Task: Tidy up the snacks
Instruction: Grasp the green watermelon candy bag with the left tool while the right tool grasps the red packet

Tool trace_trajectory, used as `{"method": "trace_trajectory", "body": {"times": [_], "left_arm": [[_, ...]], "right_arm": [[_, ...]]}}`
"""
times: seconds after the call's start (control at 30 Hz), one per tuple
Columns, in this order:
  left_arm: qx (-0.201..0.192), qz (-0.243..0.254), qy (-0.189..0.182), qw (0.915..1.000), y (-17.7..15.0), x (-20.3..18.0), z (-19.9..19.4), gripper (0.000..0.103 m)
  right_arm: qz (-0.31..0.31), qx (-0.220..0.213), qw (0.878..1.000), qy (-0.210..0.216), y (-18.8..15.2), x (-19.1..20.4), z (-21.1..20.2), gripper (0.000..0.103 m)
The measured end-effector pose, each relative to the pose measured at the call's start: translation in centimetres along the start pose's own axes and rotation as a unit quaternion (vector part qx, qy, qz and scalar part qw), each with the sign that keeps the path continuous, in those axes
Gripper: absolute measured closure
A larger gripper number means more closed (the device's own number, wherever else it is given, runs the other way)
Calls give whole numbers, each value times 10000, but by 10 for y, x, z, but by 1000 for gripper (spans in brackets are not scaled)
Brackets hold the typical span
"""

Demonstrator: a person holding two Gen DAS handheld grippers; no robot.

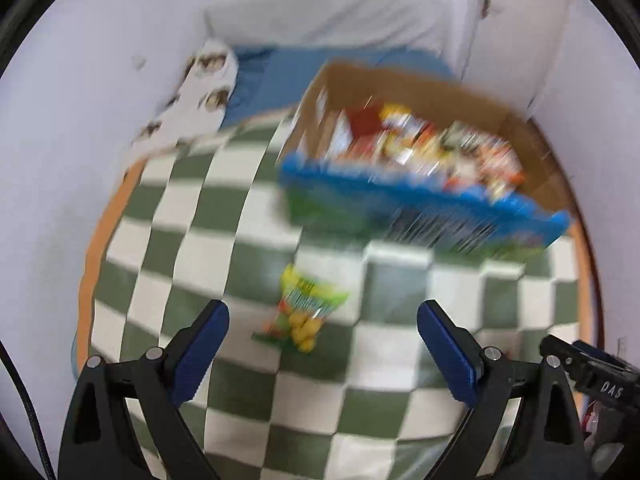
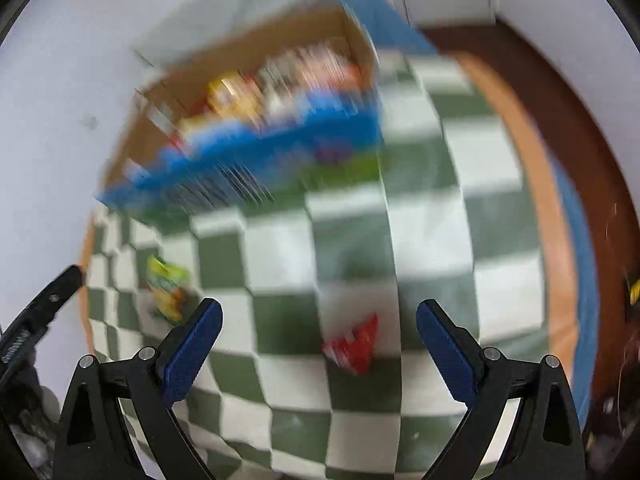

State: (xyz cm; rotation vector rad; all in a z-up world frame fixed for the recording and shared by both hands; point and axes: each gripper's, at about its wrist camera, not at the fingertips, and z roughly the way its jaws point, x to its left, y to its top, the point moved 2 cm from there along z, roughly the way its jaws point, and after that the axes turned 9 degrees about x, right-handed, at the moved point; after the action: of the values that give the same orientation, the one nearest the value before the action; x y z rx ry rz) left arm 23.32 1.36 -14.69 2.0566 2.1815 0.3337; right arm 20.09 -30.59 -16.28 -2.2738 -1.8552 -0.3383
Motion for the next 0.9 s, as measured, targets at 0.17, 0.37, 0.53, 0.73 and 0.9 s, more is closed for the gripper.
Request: {"method": "trace_trajectory", "body": {"times": [0.17,0.37,0.53,0.73,0.9], "left_arm": [[635,-375,152,9972,-27,35,47,7],[1078,-982,48,9893,-42,75,74,7],[1372,-1480,-564,9778,-33,96,90,7],[1183,-118,-285,9925,8,54,108,7],[1442,936,-103,9851,19,15,142,30]], "right_arm": [[476,649,9963,307,-16,-30,69,22],[468,972,9939,225,-24,-25,119,56],[-43,821,9966,-23,-25,3,126,61],[-307,842,9960,-69,-21,25,130,62],[-429,935,9946,-108,-14,36,131,62]]}}
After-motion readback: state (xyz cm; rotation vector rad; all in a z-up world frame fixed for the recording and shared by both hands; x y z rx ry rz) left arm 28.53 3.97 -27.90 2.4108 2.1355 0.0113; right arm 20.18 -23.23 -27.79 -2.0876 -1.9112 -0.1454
